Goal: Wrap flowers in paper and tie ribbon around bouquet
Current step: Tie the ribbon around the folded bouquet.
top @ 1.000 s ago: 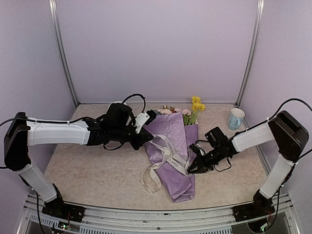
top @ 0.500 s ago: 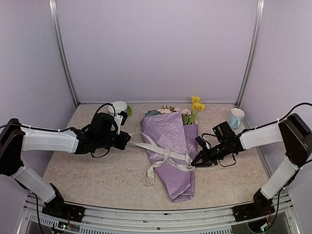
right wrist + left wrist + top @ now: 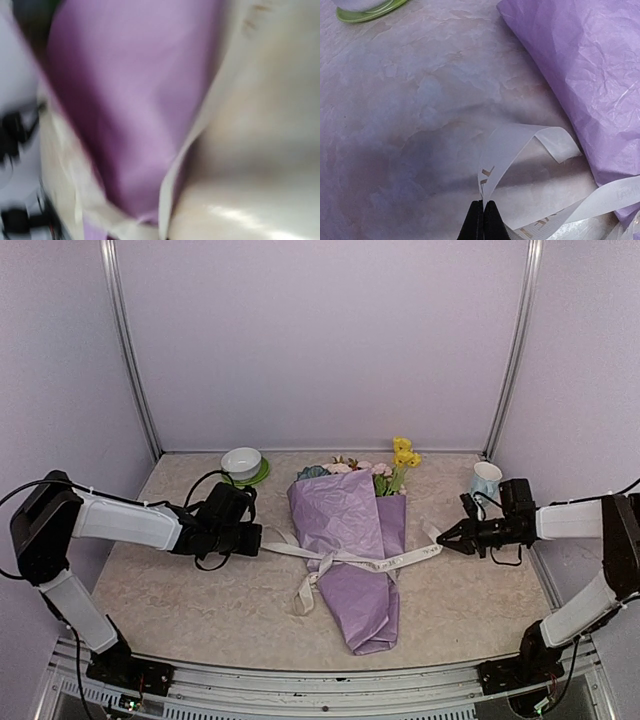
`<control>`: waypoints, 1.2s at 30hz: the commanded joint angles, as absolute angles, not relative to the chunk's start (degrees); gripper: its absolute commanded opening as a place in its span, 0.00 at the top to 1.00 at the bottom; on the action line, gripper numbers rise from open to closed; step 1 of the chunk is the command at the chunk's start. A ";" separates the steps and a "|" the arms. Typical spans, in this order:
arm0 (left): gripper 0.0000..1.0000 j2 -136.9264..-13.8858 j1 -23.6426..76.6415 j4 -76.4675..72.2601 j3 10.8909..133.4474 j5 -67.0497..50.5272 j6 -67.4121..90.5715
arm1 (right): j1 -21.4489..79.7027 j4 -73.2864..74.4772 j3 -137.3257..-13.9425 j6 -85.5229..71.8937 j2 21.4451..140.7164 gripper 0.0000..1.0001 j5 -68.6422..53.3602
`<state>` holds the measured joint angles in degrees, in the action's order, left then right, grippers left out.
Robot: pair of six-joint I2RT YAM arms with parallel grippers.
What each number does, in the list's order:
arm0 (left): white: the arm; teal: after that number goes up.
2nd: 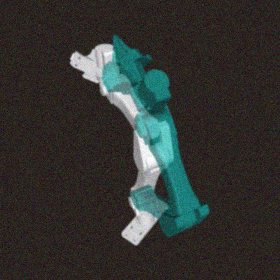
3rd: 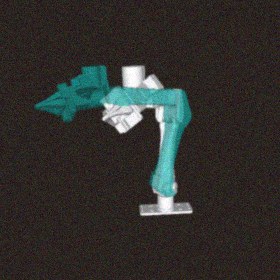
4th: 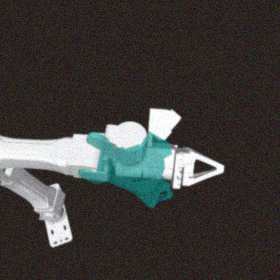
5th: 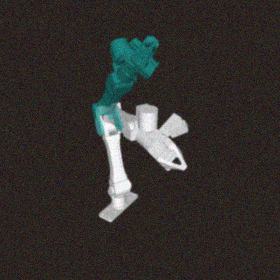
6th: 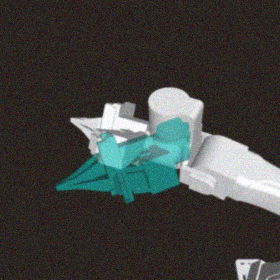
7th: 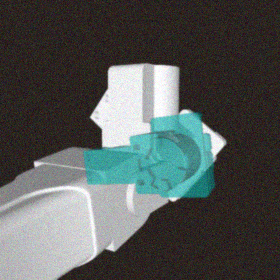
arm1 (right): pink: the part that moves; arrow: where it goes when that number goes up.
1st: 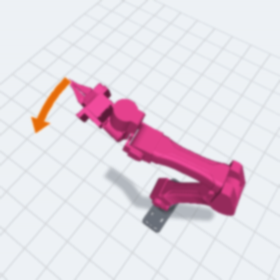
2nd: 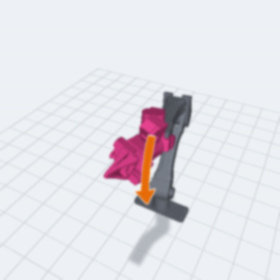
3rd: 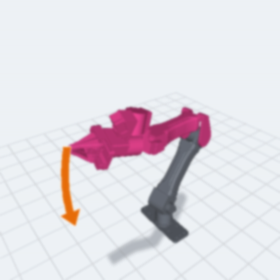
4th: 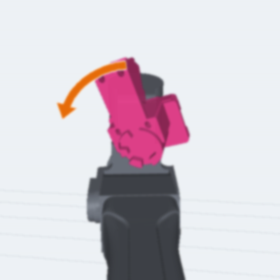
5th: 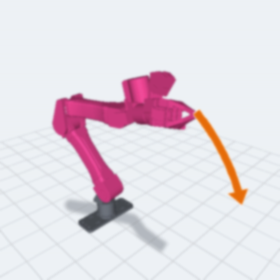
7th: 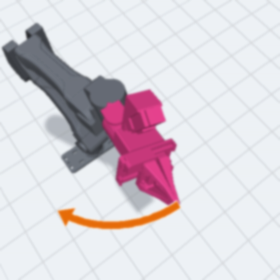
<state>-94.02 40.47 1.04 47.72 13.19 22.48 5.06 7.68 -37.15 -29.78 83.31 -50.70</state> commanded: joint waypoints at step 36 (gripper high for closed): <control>1.00 -65.14 9.79 15.22 33.10 25.32 29.37 | -56.41 -4.47 -23.53 -36.14 74.28 1.00 -54.57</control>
